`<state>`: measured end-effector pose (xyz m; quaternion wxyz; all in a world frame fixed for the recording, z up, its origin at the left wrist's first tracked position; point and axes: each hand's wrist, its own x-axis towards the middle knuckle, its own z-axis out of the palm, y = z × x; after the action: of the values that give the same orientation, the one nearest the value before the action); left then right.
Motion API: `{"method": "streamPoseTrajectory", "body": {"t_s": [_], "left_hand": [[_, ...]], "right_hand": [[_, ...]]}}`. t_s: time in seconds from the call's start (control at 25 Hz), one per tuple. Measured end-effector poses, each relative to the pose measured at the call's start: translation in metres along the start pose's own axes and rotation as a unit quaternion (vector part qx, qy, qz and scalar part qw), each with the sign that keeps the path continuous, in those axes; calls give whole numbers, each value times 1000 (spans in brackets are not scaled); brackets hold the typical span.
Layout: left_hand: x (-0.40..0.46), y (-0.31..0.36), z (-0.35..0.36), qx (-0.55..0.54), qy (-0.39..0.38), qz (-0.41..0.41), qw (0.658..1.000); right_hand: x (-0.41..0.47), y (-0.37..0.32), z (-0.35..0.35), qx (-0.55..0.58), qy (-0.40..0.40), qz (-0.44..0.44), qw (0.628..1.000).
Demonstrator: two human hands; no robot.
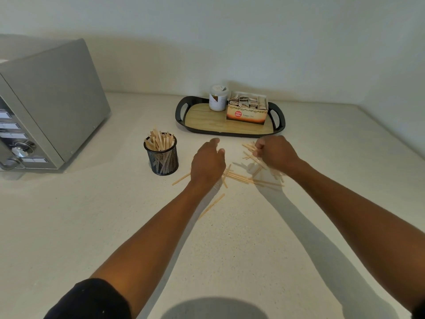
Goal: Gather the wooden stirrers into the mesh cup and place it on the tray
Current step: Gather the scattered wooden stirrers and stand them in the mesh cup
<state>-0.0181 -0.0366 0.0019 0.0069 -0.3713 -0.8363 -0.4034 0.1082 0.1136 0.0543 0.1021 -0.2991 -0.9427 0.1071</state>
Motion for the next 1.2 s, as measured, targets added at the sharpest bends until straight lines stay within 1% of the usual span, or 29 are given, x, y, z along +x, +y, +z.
{"method": "streamPoseTrajectory", "body": {"t_s": [0.04,0.08,0.12,0.16,0.2,0.24,0.28,0.36,0.48,0.56,0.68,0.8,0.92,1.0,1.12,1.2], "left_hand": [[2,6,-4,-17,8,-21,1000],[4,11,-6,-57,-10,-43,997],[6,15,-8,-129,-51,-75,987],[5,20,-11,-221,-110,-111,963],[2,24,-14,-298,-168,-139,929],[-1,26,-17,-342,-208,-141,905],[-3,26,-20,-357,-227,-123,898],[-6,26,-28,-378,-228,-87,893],[-4,19,-51,-395,-189,-77,896],[-1,10,-68,-389,-161,-91,902],[6,0,-93,-357,-124,-114,919],[15,-11,-118,-280,-96,-118,948],[25,-22,-138,-214,-81,-123,966],[31,-29,-148,-143,-78,-104,981],[39,-44,-158,6,-69,-62,996],[42,-55,-157,45,-60,-48,996]], "right_hand": [[3,-2,-5,71,-6,19,997],[5,-6,-10,138,-9,36,990],[7,-10,-13,200,-9,53,978],[10,-16,-16,260,-6,72,963],[12,-23,-18,315,-2,87,945],[15,-32,-20,365,0,97,926],[18,-42,-22,408,3,102,908],[24,-65,-25,470,4,106,876],[34,-104,-25,521,0,97,848],[40,-130,-23,538,-13,88,839],[48,-166,-21,546,-22,70,834],[57,-197,-17,548,-15,38,836],[66,-221,-12,543,3,10,839],[73,-231,-9,542,13,2,840],[81,-242,-1,533,18,-3,846],[85,-247,6,511,27,-13,859]]}}
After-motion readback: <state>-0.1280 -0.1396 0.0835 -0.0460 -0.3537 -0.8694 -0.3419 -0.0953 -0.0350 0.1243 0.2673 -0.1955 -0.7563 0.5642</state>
